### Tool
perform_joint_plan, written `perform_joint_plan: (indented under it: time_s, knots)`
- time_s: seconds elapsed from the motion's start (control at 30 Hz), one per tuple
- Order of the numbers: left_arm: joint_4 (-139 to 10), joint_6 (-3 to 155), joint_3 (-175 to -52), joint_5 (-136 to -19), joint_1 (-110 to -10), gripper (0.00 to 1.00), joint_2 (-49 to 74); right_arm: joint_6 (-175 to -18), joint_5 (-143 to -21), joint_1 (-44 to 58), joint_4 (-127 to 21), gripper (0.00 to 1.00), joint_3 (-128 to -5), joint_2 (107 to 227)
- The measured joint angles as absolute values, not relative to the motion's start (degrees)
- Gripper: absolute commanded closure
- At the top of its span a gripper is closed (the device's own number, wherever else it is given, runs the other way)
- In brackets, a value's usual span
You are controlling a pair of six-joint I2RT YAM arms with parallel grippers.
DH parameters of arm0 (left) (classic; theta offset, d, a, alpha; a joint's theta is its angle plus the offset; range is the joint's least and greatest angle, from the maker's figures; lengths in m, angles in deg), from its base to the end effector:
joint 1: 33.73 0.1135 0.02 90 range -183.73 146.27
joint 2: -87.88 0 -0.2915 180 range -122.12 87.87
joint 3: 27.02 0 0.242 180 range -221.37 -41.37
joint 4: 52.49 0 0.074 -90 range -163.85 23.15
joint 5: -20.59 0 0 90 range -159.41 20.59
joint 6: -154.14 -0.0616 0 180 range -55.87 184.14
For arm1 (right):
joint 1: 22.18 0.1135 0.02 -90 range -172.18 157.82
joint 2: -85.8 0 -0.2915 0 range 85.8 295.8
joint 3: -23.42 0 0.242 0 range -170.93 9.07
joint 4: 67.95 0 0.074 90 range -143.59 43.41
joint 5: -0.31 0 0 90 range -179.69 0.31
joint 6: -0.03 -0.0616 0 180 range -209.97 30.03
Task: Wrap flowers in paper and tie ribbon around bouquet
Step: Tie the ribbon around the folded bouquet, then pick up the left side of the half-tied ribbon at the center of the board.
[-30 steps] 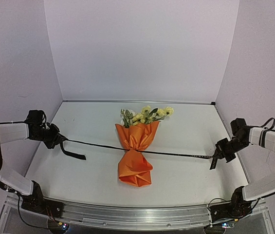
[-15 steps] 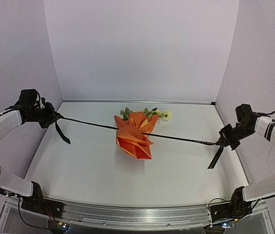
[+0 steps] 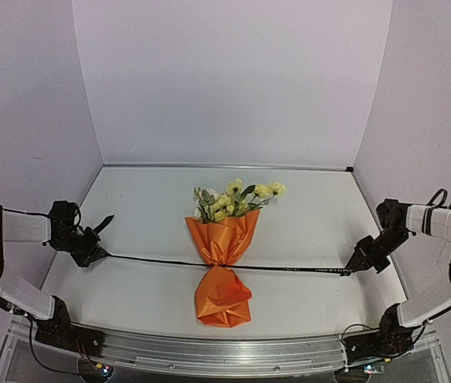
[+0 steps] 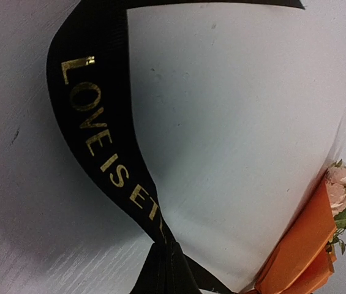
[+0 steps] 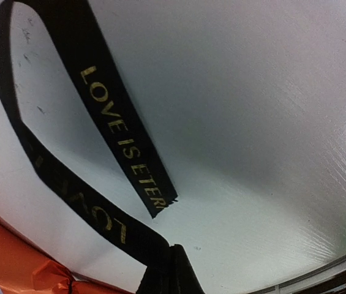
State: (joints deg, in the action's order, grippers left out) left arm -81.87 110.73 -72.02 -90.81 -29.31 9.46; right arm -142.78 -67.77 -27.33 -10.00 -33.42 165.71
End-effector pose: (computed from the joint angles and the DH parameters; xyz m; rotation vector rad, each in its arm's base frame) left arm 0.2246 -0.0052 0.1490 -1.0679 2.5295 -0.7223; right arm 0.2133 0.0039 0.1761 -1.4431 -2.7017 -0.6397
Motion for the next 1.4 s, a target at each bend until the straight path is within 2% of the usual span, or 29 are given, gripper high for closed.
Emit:
perform_joint_plan:
  time_s: [0.1, 0.23, 0.3, 0.33, 0.43, 0.53, 0.63, 0.93, 1.4]
  knots:
    - [-80.3, 110.9, -72.0, -90.7, -29.4, 0.97, 9.5, -142.2, -67.2, -27.4, -10.0, 0.98, -33.1, 166.5]
    - [-79.3, 110.5, -72.0, -88.5, -29.4, 0.54, 9.6, -140.9, -68.4, -27.5, -9.9, 0.69, -33.2, 166.5]
    - [-79.1, 110.3, -72.4, -84.5, -28.4, 0.36, 10.4, -140.0, -70.8, -28.1, -9.6, 0.55, -33.2, 166.4]
    - [-79.3, 109.9, -72.8, -82.9, -28.2, 0.32, 11.1, -139.7, -71.8, -28.3, -9.2, 0.49, -33.3, 166.1]
    - [-80.4, 108.5, -74.9, -79.7, -28.4, 0.31, 13.7, -138.1, -73.8, -27.9, -7.7, 0.35, -33.8, 164.5]
    - [-80.9, 106.2, -77.7, -77.2, -29.9, 0.3, 16.3, -136.4, -75.2, -26.8, -5.8, 0.26, -34.9, 162.6]
    - [-80.9, 102.2, -81.3, -74.4, -36.0, 0.29, 17.2, -134.2, -76.7, -24.2, -4.3, 0.19, -36.5, 160.5]
    - [-78.0, 81.6, -87.5, -75.4, -57.2, 0.3, 9.7, -124.6, -78.4, -11.4, -5.2, 0.14, -41.6, 159.3]
    - [-76.9, 45.0, -85.4, -86.3, -63.8, 0.3, 7.1, -116.0, -75.0, -2.6, -19.4, 0.11, -38.8, 159.6]
